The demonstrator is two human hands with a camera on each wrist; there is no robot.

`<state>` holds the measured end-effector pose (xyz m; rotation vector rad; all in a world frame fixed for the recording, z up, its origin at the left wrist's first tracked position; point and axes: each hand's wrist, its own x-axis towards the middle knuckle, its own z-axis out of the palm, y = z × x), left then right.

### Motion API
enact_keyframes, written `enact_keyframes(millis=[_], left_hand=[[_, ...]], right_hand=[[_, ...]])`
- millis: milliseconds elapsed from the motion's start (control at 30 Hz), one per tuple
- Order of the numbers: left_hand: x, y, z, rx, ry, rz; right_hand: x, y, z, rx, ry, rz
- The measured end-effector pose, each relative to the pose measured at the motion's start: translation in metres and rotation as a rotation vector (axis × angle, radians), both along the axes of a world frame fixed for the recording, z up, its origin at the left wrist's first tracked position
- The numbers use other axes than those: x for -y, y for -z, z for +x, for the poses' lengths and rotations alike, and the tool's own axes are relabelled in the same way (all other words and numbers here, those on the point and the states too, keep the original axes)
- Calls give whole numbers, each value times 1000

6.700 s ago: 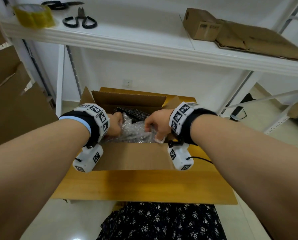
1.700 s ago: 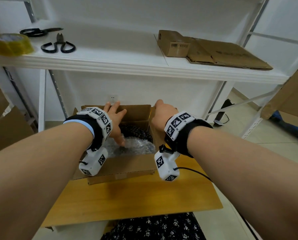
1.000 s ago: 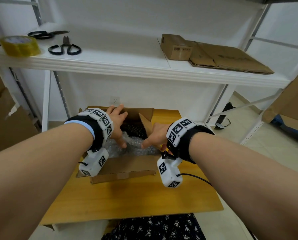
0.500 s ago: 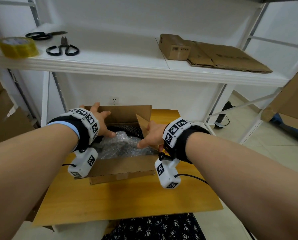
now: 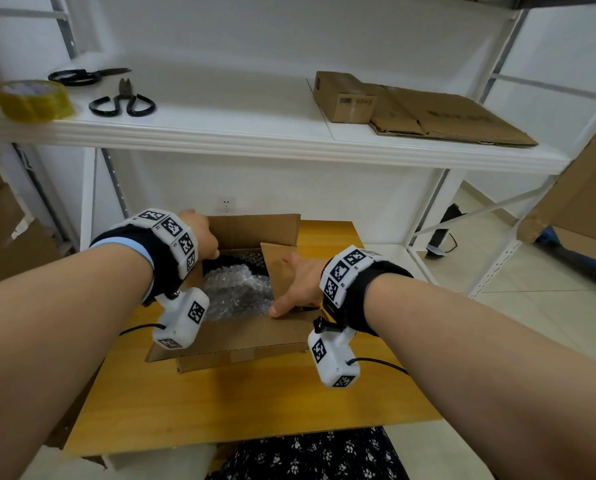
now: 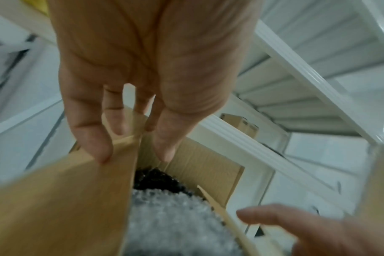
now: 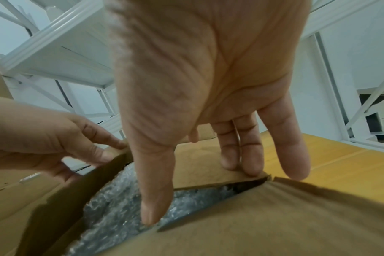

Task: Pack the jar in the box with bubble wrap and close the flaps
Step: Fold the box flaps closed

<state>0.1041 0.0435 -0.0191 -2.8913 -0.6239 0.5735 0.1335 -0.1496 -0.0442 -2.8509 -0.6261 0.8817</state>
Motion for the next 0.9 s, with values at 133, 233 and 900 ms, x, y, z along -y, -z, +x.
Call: enact_keyframes(millis=[133, 233, 900], left_hand=[[1, 13, 2, -76, 60, 66], [-12, 27, 5, 111, -16, -44], [14, 37, -43, 208, -17, -75]], right_hand=[[1, 1, 2, -22, -2, -12], [1, 3, 2, -20, -18, -28], [-3, 3, -14, 236, -263, -199]])
